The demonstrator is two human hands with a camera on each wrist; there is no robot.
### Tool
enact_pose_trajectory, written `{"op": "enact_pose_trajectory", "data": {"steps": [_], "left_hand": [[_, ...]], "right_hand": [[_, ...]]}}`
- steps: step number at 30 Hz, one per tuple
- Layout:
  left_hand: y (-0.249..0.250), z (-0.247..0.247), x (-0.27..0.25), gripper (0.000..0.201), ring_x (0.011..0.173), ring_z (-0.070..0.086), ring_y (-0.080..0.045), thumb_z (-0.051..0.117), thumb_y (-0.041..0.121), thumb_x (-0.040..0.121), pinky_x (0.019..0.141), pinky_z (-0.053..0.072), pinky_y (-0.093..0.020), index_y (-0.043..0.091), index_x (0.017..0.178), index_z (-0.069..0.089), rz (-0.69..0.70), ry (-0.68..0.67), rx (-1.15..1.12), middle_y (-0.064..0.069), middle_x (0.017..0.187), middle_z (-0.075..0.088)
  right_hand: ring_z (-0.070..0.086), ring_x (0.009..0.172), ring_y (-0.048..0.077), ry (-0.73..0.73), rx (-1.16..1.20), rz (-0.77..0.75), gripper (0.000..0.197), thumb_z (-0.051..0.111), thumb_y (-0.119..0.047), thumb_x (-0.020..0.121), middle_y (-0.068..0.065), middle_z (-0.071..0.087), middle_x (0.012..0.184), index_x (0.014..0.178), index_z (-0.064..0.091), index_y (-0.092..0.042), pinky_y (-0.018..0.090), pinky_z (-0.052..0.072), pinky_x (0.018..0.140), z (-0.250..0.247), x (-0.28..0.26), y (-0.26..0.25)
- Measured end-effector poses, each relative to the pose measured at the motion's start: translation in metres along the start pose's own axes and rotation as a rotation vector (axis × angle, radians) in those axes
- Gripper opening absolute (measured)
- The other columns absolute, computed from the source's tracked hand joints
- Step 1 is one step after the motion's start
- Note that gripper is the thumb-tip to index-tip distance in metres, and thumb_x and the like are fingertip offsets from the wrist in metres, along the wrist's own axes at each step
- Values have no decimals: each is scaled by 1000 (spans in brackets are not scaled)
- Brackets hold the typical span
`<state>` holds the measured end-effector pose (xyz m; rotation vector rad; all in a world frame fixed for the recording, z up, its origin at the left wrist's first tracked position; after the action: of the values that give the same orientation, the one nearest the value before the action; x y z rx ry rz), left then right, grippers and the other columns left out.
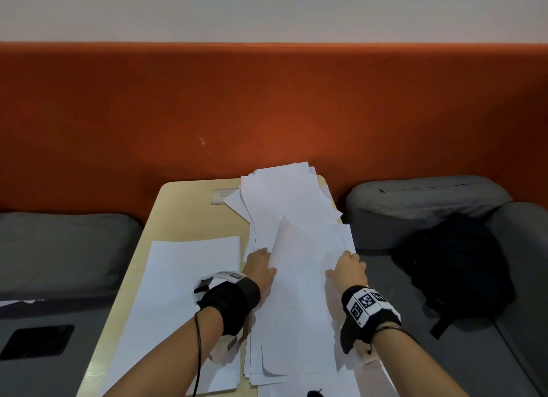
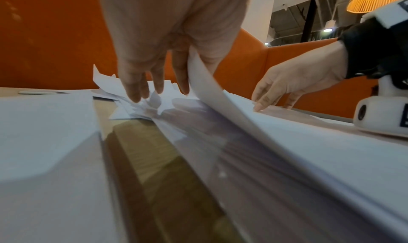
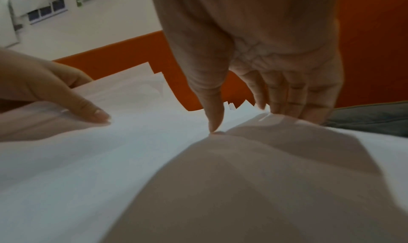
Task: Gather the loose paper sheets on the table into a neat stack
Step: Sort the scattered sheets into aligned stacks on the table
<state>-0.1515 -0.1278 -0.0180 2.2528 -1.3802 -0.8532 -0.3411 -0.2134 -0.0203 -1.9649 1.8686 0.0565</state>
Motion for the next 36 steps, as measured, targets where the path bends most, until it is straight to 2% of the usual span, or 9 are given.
{"op": "enact_pose_trajectory", "data": {"steps": [9, 15, 19, 22, 25, 28, 31, 33, 36], "left_hand": [[-12, -7, 2, 29, 101, 58, -40, 54, 8, 85, 84, 48, -37, 0, 112, 59, -85, -36, -26, -15, 97, 49], [-1, -6, -7, 47, 123, 44, -25, 46, 5, 91, 99, 35, -25, 6, 138, 38, 28, 61, 39, -9, 140, 36], [7, -1, -17, 57, 111, 52, -24, 41, -6, 88, 84, 41, -21, 14, 142, 36, 27, 86, -274, -8, 128, 50], [9, -9, -20, 44, 98, 59, -28, 44, -12, 79, 82, 46, -25, 7, 115, 60, 3, 102, -707, -14, 109, 63], [21, -38, -25, 29, 80, 63, -20, 47, -14, 84, 67, 52, -16, 7, 100, 61, 51, 133, -848, -10, 96, 64], [29, -67, -25, 18, 63, 63, -5, 52, -6, 88, 54, 51, -14, 6, 99, 60, 121, 198, -925, 0, 82, 65], [27, -83, -21, 10, 72, 63, -12, 54, 11, 92, 59, 53, -16, 7, 99, 61, 134, 276, -965, 2, 83, 65], [26, -90, -18, 16, 70, 65, -8, 50, 18, 95, 60, 52, -13, 7, 97, 62, 144, 311, -993, 3, 83, 66], [28, -95, -17, 22, 59, 64, 2, 48, 21, 96, 58, 51, -12, 5, 95, 63, 147, 318, -1003, 1, 80, 66]], "right_hand": [[32, 127, 30, -14, 38, 54, 47, 61, -29, 88, 12, 34, 135, 125, 44, -7, 43, 37, 102, 0, 2, 4], [35, 124, 32, -20, 18, 27, 37, 52, -17, 93, 14, 34, 133, 127, 43, -10, 42, 38, 100, 6, -3, -5], [35, 124, 34, -48, 75, 3, 43, 57, -19, 89, 16, 33, 133, 128, 41, -9, 43, 38, 99, 4, -5, -3], [38, 125, 36, -8, 288, 4, 65, 68, -27, 83, 18, 37, 134, 135, 33, -8, 47, 38, 101, -3, 2, 7], [49, 119, 33, 97, 780, -43, 74, 78, -23, 75, 15, 50, 130, 133, 37, -4, 45, 43, 98, -21, 12, 17], [60, 103, 27, 41, 1089, -110, 42, 76, -15, 77, 13, 62, 116, 113, 55, -5, 40, 49, 89, -42, 16, 14], [64, 90, 34, 16, 1134, -214, 12, 70, -9, 81, 22, 66, 103, 88, 60, -8, 44, 51, 77, -67, 15, 3], [65, 92, 33, -21, 1179, -275, 13, 67, -7, 83, 20, 67, 107, 94, 61, -8, 45, 52, 81, -79, 11, -3], [65, 95, 22, -38, 1230, -371, 34, 68, -5, 81, 9, 67, 109, 113, 58, -7, 30, 55, 77, -94, 2, -13]]}}
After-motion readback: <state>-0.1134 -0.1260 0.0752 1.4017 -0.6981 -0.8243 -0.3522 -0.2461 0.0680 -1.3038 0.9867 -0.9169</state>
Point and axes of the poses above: each hand's wrist, its own x-axis towards the middle knuckle, its own z-axis out of the palm, y = z × x, the point moved 6 cm from there along x, towards the middle knuckle
